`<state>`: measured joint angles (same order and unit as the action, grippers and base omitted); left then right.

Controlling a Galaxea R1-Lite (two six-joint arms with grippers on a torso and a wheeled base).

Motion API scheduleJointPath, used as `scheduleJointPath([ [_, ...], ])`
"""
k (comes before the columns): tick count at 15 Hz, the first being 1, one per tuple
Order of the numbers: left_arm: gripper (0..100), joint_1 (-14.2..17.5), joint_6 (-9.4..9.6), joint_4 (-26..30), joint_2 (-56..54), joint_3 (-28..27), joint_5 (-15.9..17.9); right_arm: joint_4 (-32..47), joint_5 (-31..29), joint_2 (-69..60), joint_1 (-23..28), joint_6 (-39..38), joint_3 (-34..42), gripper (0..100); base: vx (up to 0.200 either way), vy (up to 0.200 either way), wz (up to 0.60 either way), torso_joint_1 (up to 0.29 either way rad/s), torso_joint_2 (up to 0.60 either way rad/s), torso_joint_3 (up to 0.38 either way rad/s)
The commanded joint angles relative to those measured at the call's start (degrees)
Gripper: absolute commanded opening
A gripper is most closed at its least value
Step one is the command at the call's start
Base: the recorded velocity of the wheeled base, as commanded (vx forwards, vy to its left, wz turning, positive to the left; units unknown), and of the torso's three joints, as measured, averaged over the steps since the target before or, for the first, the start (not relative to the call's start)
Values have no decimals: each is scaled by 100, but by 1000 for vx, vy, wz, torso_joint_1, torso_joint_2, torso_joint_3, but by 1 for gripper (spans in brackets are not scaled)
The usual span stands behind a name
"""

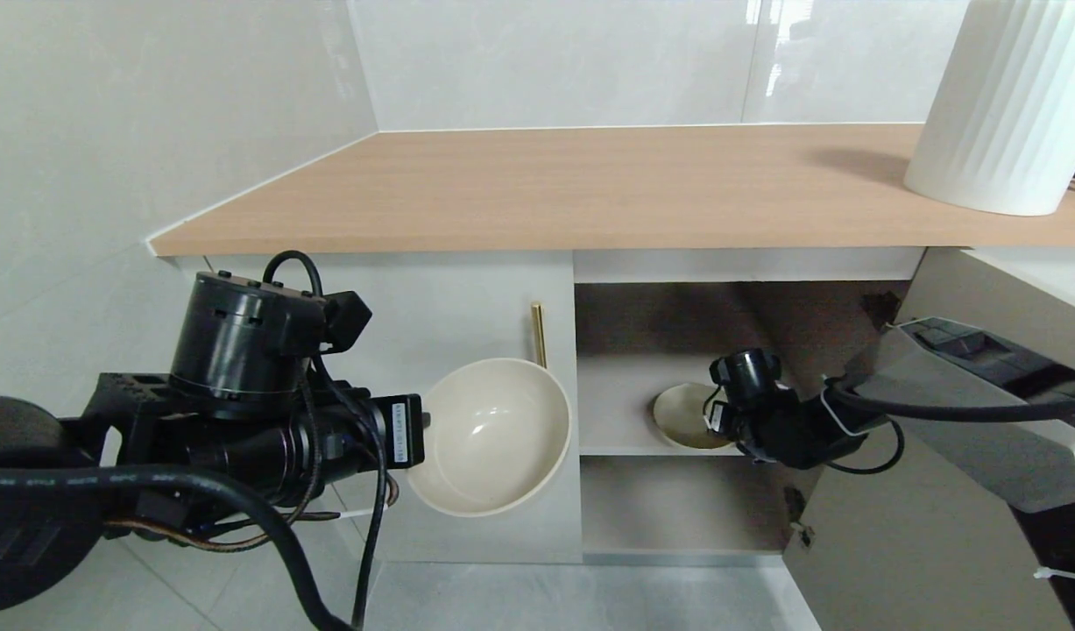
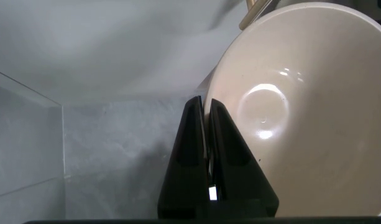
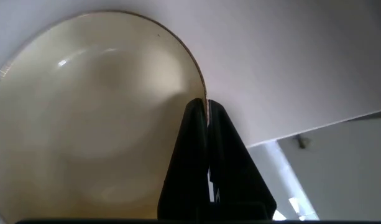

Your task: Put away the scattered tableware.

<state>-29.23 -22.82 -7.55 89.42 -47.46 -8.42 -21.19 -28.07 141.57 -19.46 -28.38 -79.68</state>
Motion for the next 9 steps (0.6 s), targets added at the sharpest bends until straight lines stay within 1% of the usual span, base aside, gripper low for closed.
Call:
scheduleJointPath([
  [1, 0, -3, -3, -1, 14, 0, -1, -8, -102, 160, 65, -124, -215, 0, 0, 0, 0, 0, 0, 0],
  [9, 0, -3, -3, 8, 5, 0, -1, 1, -119, 169, 109, -185, -312, 0, 0, 0, 0, 0, 0, 0],
])
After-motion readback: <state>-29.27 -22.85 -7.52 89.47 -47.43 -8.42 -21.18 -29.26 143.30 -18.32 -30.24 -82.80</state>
